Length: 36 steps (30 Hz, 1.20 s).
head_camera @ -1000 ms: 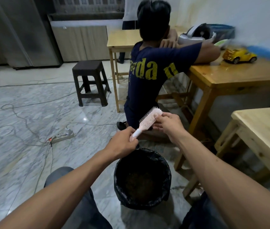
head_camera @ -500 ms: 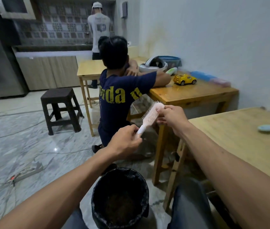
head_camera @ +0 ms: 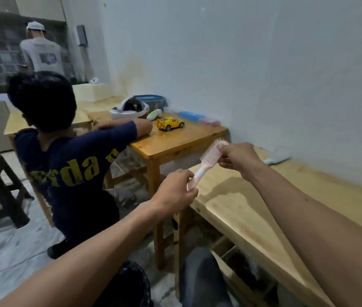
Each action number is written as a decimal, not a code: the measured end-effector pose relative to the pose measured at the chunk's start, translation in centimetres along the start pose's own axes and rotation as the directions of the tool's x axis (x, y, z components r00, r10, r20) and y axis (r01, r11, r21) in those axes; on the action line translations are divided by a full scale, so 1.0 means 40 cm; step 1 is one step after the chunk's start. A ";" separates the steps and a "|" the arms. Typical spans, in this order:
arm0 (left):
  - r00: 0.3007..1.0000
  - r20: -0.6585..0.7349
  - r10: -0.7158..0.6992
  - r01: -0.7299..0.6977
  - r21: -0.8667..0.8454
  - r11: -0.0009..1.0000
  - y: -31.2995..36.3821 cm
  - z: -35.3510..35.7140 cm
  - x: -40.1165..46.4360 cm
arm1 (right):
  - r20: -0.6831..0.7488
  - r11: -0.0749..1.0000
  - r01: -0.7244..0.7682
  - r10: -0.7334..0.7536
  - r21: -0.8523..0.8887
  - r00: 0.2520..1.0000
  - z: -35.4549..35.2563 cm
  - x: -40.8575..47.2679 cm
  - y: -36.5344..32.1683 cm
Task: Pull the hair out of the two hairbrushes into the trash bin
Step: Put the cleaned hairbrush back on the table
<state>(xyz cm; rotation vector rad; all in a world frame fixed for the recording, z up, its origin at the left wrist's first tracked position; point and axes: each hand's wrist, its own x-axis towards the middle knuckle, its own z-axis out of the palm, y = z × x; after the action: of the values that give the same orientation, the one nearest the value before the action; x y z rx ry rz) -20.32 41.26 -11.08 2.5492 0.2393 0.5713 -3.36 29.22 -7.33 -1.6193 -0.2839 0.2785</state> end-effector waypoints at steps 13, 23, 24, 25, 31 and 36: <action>0.970 0.163 0.183 -0.174 -0.067 0.982 0.169 0.297 0.220 | -0.286 0.985 -0.126 0.087 -0.120 0.954 -0.346 0.109 0.058; 0.937 0.221 0.272 -0.282 0.013 0.959 0.302 0.461 0.369 | -0.564 0.892 -0.305 0.072 -0.332 0.822 -0.523 0.239 0.120; 0.933 0.225 0.281 -0.295 0.032 0.955 0.313 0.471 0.382 | -0.577 0.886 -0.319 0.073 -0.337 0.813 -0.538 0.250 0.128; 0.929 0.231 0.288 -0.307 0.051 0.950 0.319 0.480 0.395 | -0.581 0.883 -0.328 0.080 -0.336 0.810 -0.551 0.261 0.135; 0.949 0.009 0.315 -0.313 0.143 0.939 0.293 0.500 0.438 | -0.544 0.884 -0.312 0.080 -0.349 0.835 -0.585 0.311 0.168; 0.993 0.093 0.073 -0.087 0.153 0.984 0.215 0.481 0.496 | -0.511 0.834 -0.280 -0.003 -0.476 0.860 -0.567 0.310 0.174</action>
<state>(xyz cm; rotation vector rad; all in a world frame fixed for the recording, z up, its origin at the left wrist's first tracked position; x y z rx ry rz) 6.43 30.80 -14.69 2.7391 0.1566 0.4868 16.26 11.86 -12.90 -2.2124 0.1834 -0.1320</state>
